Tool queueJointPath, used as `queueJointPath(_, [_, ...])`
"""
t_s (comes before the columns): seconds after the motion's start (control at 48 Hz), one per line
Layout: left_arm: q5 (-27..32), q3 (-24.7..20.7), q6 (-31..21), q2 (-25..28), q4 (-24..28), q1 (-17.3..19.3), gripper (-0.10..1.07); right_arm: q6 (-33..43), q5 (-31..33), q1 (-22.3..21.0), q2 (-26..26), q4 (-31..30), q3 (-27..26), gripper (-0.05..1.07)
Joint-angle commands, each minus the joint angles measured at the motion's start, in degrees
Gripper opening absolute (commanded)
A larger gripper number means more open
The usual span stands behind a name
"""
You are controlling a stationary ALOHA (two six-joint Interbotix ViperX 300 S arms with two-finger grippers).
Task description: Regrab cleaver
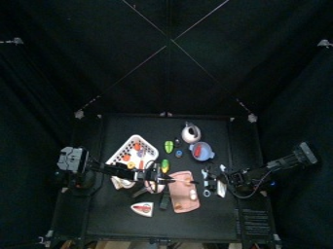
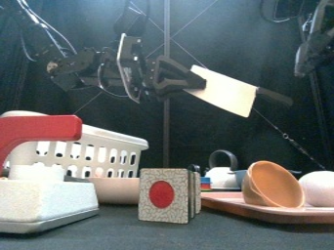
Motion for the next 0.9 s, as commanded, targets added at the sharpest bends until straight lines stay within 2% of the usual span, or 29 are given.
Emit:
queueJointPath(0.0, [-0.7, -1.4, 0.1, -0.7, 0.0, -0.4, 0.43, -0.2, -2.5, -0.1, 1.3, -0.4, -0.4, 0.81])
queueJointPath(0.375, [-0.7, -2.5, 0.1, -0.4, 0.0, -1.5, 0.43, -0.2, -6.4, -1.6, 4.3, -5.3, -0.9, 0.81])
queueJointPath(0.562, [-0.7, -3.3, 0.1, -0.1, -0.1, -1.6, 0.43, -0.2, -10.7, -2.7, 6.1, -5.2, -0.1, 0.80])
queueJointPath(0.875, [-1.2, -4.0, 0.1, 0.4, -1.0, -1.5, 0.43, -0.2, -11.2, -2.9, 7.6, -4.7, 0.2, 0.74])
